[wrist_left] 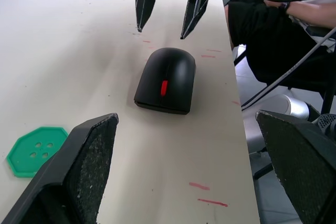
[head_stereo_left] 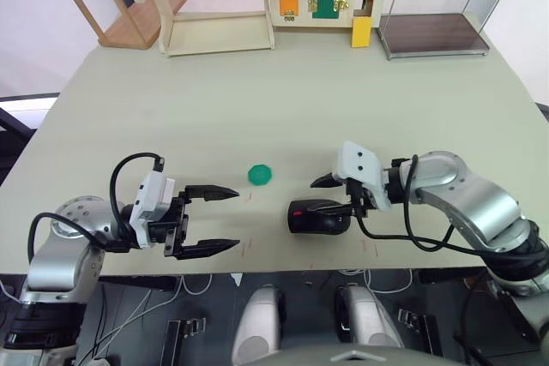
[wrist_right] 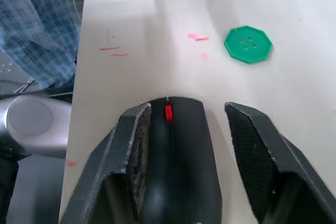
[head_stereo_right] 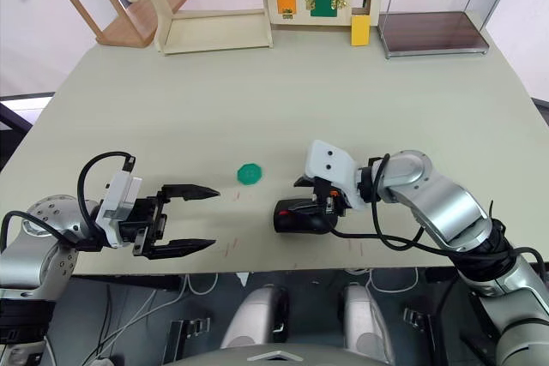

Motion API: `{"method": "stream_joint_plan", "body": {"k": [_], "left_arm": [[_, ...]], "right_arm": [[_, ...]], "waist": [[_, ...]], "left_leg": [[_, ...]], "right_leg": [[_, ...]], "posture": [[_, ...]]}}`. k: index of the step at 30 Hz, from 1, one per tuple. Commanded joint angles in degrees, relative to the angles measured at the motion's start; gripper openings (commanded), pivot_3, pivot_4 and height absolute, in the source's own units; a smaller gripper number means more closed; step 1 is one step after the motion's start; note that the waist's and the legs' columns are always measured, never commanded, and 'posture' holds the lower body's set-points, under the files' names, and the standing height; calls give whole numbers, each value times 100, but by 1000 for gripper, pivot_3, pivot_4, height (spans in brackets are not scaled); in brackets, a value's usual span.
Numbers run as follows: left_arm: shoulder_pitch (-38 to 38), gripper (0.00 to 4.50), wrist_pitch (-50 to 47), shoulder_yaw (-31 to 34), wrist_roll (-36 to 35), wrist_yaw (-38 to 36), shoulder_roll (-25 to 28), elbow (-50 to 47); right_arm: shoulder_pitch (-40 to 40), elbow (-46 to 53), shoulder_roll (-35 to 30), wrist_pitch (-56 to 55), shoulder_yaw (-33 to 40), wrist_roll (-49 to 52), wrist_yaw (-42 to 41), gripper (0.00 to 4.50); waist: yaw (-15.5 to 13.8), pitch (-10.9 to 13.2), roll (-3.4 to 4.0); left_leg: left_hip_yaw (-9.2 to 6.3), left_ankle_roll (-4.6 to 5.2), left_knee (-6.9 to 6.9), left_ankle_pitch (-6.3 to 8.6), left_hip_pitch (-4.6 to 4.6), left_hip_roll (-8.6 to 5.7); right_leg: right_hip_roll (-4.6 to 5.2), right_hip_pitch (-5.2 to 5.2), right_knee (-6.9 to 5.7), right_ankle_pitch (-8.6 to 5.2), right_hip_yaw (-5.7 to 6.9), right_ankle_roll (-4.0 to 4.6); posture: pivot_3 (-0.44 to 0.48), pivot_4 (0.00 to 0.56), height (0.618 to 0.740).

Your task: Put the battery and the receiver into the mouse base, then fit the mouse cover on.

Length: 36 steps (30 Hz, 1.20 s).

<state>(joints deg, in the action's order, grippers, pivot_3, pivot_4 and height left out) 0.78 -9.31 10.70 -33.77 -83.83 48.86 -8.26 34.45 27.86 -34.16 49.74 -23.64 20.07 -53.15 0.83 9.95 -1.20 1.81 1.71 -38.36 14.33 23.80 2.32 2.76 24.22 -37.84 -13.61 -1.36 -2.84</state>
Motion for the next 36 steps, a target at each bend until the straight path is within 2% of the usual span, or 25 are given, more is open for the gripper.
{"method": "stream_joint_plan", "body": {"k": [1,4,6,9,18,36], "left_arm": [[-44,4500,53,116,-50,-2,36,-94],[-65,4500,45,119,-57,-4,50,-110],[-80,4500,34,128,-66,-5,62,-122],[-119,4500,11,153,-84,-17,90,-144],[-167,4500,2,146,-94,-25,115,-160],[-130,4500,27,83,-58,-45,87,-100]], "right_arm": [[205,-5,137,77,-184,-87,107,2482],[326,-115,379,233,-333,-150,292,2482],[362,-119,474,313,-408,-139,314,1942],[394,-125,541,358,-536,-232,407,673],[490,-138,687,540,-920,-437,648,673],[622,-189,790,820,-1138,-509,782,673]], "waist": [[2,0,0],[5,0,0],[3,0,0],[-2,0,0],[6,0,0],[7,0,0]], "left_leg": [[0,0,0,0,0,0],[0,0,0,0,-1,0],[0,0,0,0,0,0],[0,0,0,0,1,0],[-2,0,-1,0,0,0],[-2,0,-1,0,0,0]], "right_leg": [[0,0,-1,0,0,0],[0,0,-2,0,0,0],[0,0,-2,0,0,1],[1,0,-1,0,1,0],[0,0,-3,0,3,1],[0,0,-3,0,3,1]], "posture": [[0,150,740],[0,150,740],[0,150,740],[0,150,740],[0,150,740],[0,150,740]]}}
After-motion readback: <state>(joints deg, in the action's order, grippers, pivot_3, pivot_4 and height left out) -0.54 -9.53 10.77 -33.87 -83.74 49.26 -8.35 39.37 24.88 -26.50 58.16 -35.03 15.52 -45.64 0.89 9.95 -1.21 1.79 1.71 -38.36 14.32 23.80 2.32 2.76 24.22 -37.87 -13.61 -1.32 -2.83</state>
